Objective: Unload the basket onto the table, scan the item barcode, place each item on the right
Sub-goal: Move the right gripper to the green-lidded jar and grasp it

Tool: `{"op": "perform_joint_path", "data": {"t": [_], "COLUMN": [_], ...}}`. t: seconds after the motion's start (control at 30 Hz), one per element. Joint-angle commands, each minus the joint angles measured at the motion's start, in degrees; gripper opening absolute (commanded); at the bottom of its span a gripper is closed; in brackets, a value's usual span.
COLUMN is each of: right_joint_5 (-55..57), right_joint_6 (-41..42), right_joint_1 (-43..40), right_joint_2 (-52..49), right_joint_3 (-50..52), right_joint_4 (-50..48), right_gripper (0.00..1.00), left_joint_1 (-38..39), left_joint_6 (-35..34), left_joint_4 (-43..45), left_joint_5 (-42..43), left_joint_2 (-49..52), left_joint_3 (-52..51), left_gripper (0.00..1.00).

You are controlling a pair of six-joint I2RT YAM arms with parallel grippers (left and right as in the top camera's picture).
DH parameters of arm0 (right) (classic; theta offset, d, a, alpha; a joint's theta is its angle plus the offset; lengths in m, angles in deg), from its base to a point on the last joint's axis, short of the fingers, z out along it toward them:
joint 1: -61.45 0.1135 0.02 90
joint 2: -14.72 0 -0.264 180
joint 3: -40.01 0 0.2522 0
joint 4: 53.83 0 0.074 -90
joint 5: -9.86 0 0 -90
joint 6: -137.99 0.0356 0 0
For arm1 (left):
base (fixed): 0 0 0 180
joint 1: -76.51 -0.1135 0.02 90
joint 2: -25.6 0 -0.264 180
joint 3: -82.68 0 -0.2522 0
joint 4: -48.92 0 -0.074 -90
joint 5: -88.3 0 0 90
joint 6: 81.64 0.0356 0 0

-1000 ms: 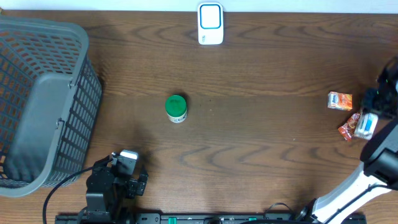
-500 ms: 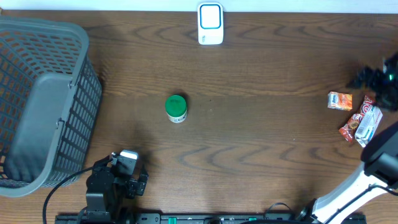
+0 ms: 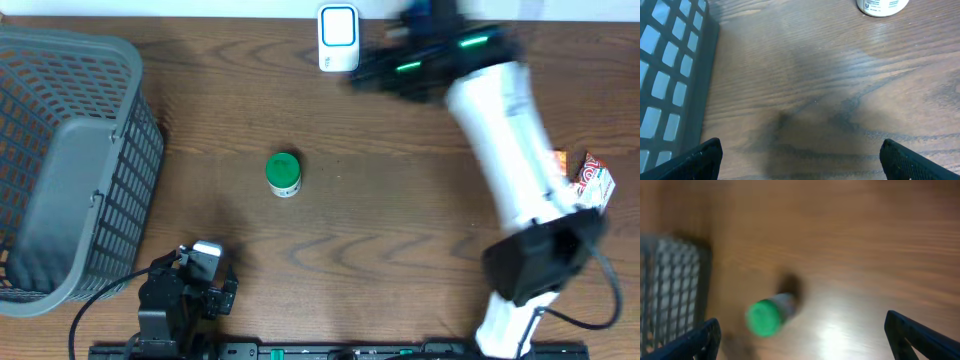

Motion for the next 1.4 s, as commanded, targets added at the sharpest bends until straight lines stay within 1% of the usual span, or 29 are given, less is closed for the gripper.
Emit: {"op": "perform_joint_path", "data": {"t": [0.0, 0.07, 0.17, 0.27, 0.4, 0.6, 0.87, 1.0, 1.13, 1.23, 1.37], "right_joint_5": [11.3, 12.7, 17.2, 17.5, 17.1, 16.3, 13.4, 10.7, 8.9, 8.3, 7.5], "right_joint_6": [10.2, 12.8, 16.1, 19.3, 20.9, 22.4, 22.1, 19.0, 17.8, 17.1, 15.8], "right_joint_1": [10.4, 14.4, 18.3, 18.8, 18.4, 19.6, 21.0, 21.0, 21.0, 21.1, 21.2], "right_joint_2": [-0.5, -2.1, -5.4, -8.3, -10.1, -11.3, -16.1, -18.8, -19.8, -20.2, -20.8], "right_joint_3": [-0.6, -0.6, -0.7, -0.7, -0.7, -0.7, -0.7, -0.7, -0.7, -0.7, -0.7], "right_joint_4": [-2.1, -3.4, -3.5, -1.9, 0.0, -1.2, -2.3, -2.2, -1.4, -0.4, 1.4], "right_gripper": [0.99, 0.99, 0.99, 0.99, 0.99, 0.99, 0.99, 0.99, 0.98, 0.96, 0.89], "left_joint_1": [-0.2, -0.2, -0.2, -0.2, -0.2, -0.2, -0.2, -0.2, -0.2, -0.2, -0.2], "left_joint_6": [0.1, 0.1, 0.1, 0.1, 0.1, 0.1, 0.1, 0.1, 0.1, 0.1, 0.1], "left_joint_4": [-2.5, -2.5, -2.5, -2.5, -2.5, -2.5, -2.5, -2.5, -2.5, -2.5, -2.5], "left_joint_5": [0.3, 0.3, 0.3, 0.3, 0.3, 0.3, 0.3, 0.3, 0.3, 0.3, 0.3], "left_joint_2": [-0.3, -0.3, -0.3, -0.3, -0.3, -0.3, -0.3, -0.3, -0.3, -0.3, -0.3], "left_joint_3": [-1.0, -1.0, -1.0, -1.0, -1.0, -1.0, -1.0, -1.0, -1.0, -1.0, -1.0], "left_gripper": [0.98, 0.99, 0.99, 0.98, 0.98, 0.98, 0.98, 0.98, 0.98, 0.98, 0.98]}}
